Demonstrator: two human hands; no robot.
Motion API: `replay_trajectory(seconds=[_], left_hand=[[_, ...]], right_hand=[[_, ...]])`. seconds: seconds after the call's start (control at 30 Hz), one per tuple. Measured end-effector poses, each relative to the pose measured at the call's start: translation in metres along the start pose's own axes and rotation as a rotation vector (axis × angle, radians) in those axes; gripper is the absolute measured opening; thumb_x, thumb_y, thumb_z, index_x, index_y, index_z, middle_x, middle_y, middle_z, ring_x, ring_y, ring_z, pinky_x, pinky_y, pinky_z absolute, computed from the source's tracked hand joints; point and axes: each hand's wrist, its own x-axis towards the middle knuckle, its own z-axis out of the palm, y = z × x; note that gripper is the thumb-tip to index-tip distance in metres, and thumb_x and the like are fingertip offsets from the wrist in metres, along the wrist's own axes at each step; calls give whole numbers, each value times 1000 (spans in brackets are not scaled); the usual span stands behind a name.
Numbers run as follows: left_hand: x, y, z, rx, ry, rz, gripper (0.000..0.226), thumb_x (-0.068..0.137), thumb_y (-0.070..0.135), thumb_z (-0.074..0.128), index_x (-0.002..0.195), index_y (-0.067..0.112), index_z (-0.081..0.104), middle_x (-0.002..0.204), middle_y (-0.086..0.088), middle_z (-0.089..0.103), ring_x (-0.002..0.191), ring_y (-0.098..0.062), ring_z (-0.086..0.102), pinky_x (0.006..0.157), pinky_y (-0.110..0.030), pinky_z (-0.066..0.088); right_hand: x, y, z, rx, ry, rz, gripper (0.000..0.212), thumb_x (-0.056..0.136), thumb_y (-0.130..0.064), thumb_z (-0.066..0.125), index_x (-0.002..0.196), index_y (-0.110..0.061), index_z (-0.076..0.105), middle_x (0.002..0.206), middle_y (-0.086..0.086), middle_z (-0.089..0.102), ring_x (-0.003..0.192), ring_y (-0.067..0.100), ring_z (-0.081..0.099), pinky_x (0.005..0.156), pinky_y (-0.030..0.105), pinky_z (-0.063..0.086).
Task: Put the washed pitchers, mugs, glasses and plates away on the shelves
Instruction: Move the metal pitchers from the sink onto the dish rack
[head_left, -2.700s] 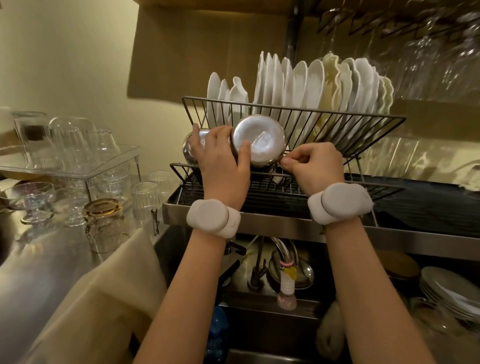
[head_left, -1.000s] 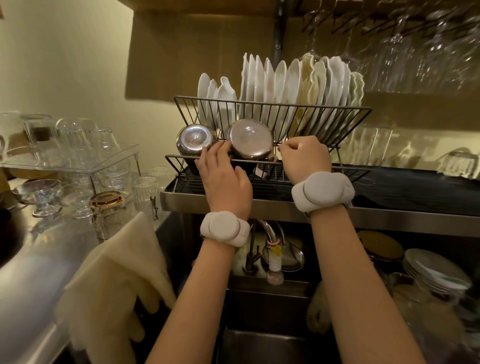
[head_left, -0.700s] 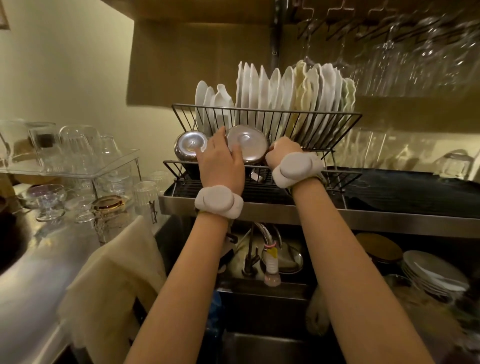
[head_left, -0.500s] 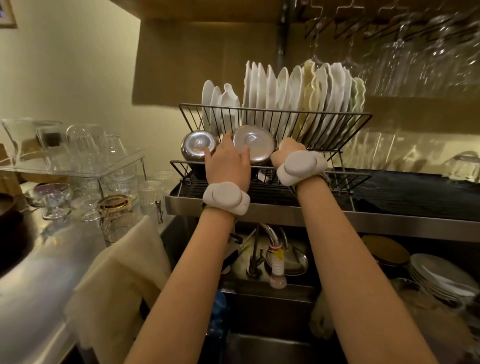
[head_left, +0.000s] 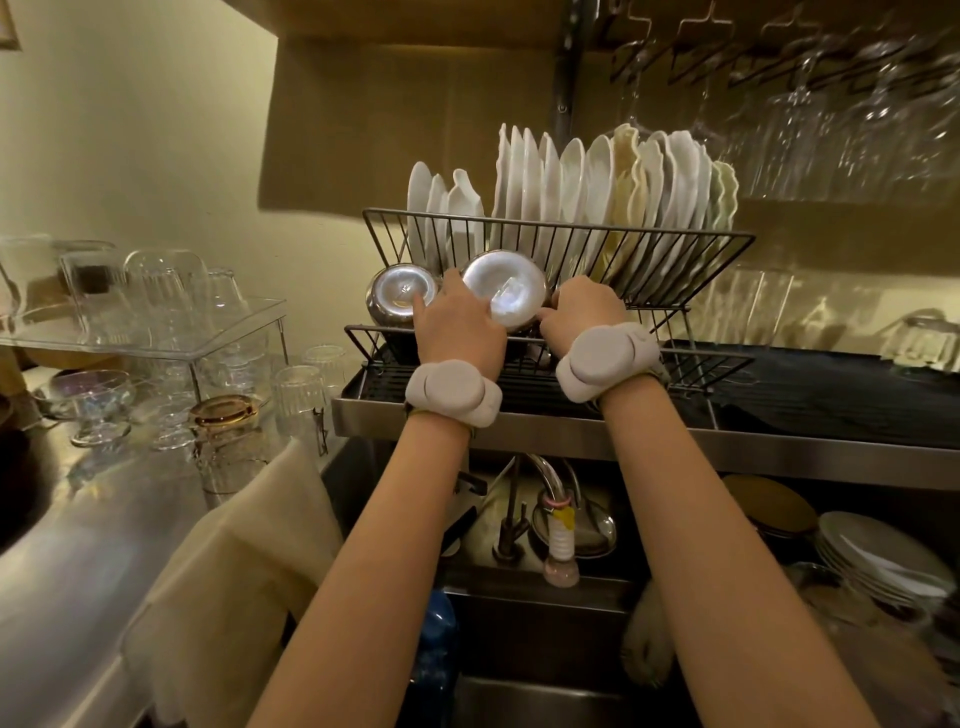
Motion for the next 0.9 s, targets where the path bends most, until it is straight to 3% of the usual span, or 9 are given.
replay_trajectory(seconds=[0.1, 0.27, 0.4, 0.53, 0.7, 0.77, 0.9], left_hand=[[2, -3, 5, 44, -7, -18, 31, 91, 15, 47, 121, 5, 46, 113, -12, 60, 105, -29, 55, 110, -42, 25], [2, -4, 10, 79, 32, -84, 31, 91, 16, 47, 121, 9, 45, 128, -16, 39, 118, -30, 34, 100, -34, 30], [2, -5, 11, 95, 45, -67, 37, 90, 12, 46, 127, 10, 42, 128, -16, 37, 117, -29, 33, 98, -31, 29], [0, -7, 11, 17, 81, -24, 50, 89, 10, 48, 138, 10, 35, 135, -14, 34, 123, -29, 30, 101, -32, 30], [-2, -10, 11, -27, 114, 36, 45, 92, 9, 44, 136, 8, 38, 138, -13, 37, 127, -27, 29, 106, -31, 25], [-2, -12, 11, -58, 122, 50, 46, 92, 6, 41, 137, 7, 37, 138, -14, 37, 128, -26, 29, 108, -32, 25], [-4, -12, 8, -81, 138, 88, 44, 90, 1, 42, 134, 2, 40, 135, -16, 41, 127, -28, 32, 109, -35, 27]], right_hand=[[-2, 2, 3, -33, 19, -18, 20, 92, -18, 53, 91, -2, 65, 82, 11, 58, 81, 25, 56, 66, 27, 37], [2, 3, 6, -18, 26, -16, 21, 91, -21, 55, 95, -3, 66, 94, 13, 65, 92, 27, 61, 67, 26, 38], [3, 4, 7, 20, 25, -5, 20, 90, -20, 56, 91, -3, 66, 84, 11, 60, 74, 22, 53, 64, 25, 37], [5, 6, 6, 61, -5, 32, 18, 90, -20, 56, 90, -4, 65, 81, 10, 57, 73, 22, 52, 65, 26, 39], [6, 2, 8, 118, -11, 98, 42, 95, -23, 47, 56, -10, 39, 61, 4, 41, 52, 17, 39, 46, 25, 26], [6, 2, 11, 155, 8, 104, 43, 97, -24, 42, 56, -12, 37, 59, 3, 39, 52, 17, 38, 45, 24, 23], [6, 2, 15, 181, 66, 121, 38, 97, -21, 40, 62, -7, 44, 68, 6, 44, 59, 22, 43, 51, 25, 31]])
